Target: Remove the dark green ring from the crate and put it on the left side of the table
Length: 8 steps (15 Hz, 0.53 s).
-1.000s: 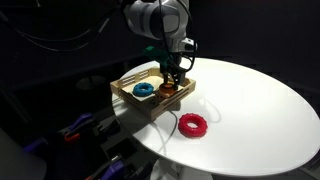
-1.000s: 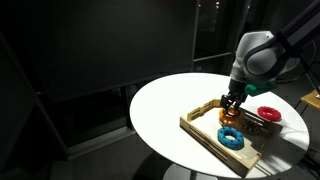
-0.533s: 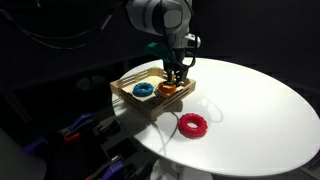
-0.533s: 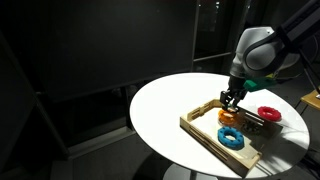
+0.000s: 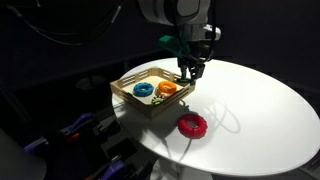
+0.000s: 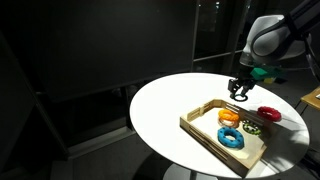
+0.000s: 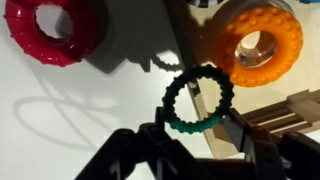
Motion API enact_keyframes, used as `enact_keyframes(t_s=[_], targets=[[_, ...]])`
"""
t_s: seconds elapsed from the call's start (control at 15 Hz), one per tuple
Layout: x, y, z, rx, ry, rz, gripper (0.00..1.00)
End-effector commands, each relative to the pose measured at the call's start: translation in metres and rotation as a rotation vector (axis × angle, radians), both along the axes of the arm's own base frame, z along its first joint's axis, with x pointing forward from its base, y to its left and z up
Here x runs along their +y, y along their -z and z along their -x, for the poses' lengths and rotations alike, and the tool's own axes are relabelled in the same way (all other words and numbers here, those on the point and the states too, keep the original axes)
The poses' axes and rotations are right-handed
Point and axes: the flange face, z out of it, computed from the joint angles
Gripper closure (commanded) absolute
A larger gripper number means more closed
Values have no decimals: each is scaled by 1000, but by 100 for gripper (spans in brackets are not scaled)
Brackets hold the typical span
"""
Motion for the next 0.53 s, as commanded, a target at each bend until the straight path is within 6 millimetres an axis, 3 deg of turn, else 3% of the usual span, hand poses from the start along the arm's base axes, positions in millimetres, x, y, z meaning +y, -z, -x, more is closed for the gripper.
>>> enact_keyframes(t_s=[0.0, 0.27, 0.47], targets=[[-38, -7, 6, 10, 95, 18, 63], [-78, 8, 22, 49, 180, 36, 63], [-94, 20, 34, 85, 217, 40, 63]])
